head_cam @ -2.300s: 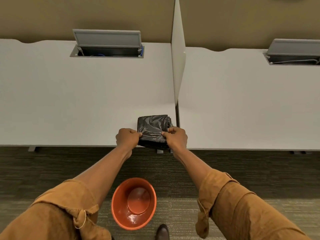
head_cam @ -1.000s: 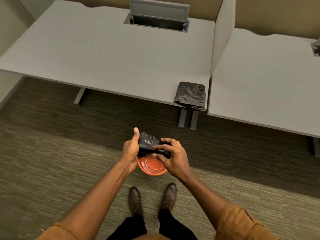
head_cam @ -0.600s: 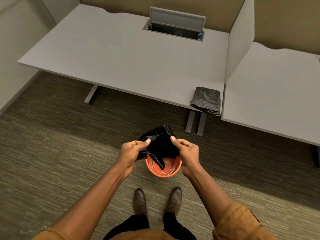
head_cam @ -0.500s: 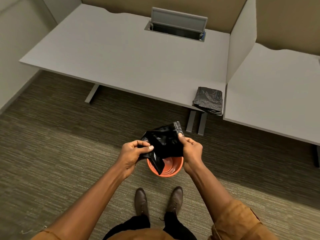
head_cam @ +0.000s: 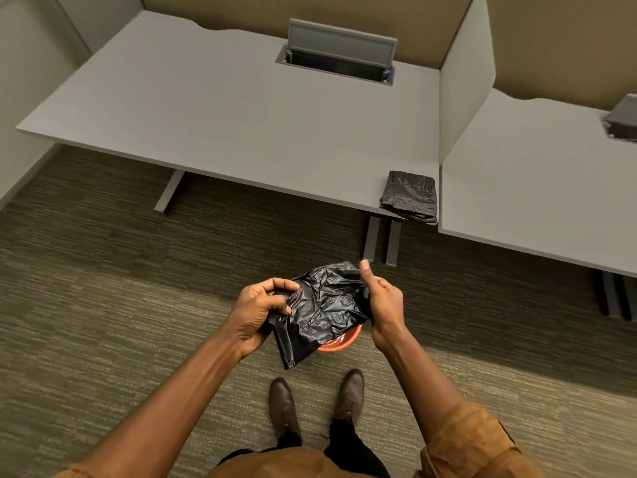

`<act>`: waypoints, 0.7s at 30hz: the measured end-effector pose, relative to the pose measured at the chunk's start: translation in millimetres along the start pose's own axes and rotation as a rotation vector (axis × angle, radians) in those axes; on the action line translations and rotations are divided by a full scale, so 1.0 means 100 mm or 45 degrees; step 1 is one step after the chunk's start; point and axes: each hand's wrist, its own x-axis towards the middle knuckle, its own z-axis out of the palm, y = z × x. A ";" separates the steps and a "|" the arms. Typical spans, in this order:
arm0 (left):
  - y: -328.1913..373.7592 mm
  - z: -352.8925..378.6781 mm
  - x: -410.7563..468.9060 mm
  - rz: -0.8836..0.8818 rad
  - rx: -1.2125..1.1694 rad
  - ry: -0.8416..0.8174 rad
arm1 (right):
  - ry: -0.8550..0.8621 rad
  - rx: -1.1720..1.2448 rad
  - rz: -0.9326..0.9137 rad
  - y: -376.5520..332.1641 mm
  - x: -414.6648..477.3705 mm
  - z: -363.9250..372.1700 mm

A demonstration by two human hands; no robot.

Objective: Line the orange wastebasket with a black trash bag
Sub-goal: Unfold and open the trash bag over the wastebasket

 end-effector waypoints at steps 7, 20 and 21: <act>0.01 -0.15 0.08 -0.031 0.206 0.122 | 0.239 -0.629 -0.145 0.13 -0.06 0.02; -0.13 0.02 0.10 0.036 0.697 0.461 | -0.092 -0.480 -0.266 0.06 -0.25 0.20; -0.12 0.07 0.07 0.032 0.687 0.455 | -0.115 -0.488 -0.282 0.08 -0.27 0.21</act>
